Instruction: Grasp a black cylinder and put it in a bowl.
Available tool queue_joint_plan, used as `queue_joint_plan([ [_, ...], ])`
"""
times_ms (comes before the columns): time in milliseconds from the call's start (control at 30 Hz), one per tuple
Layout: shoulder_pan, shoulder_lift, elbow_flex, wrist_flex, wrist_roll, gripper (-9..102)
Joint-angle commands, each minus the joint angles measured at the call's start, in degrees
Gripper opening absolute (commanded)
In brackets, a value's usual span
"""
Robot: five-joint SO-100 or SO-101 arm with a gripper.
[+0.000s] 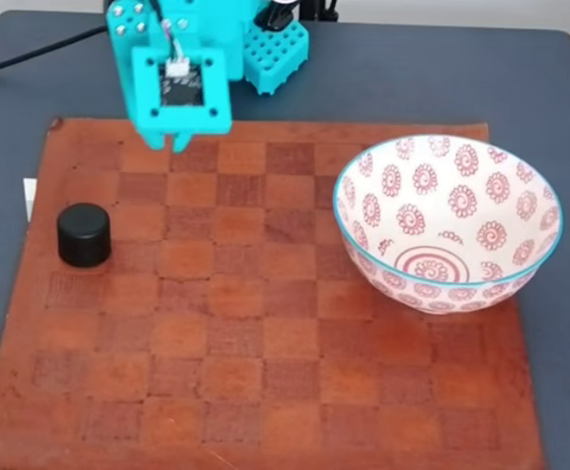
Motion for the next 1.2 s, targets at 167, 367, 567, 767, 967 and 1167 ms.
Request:
queue_joint_plan([
  [167,2.9,-7.56,-6.77,-0.53,-5.19,8],
  [367,3.69,-10.72,-8.79,0.09,-6.5,26],
  [567,3.69,-13.1,-8.26,0.0,-6.5,37],
  [767,3.6,-16.61,-8.0,-0.7,-6.77,39],
  [967,3.6,-19.34,-8.0,-0.88,-6.33,39],
  [1167,3.6,-22.15,-8.7,-1.05,-6.15,39],
])
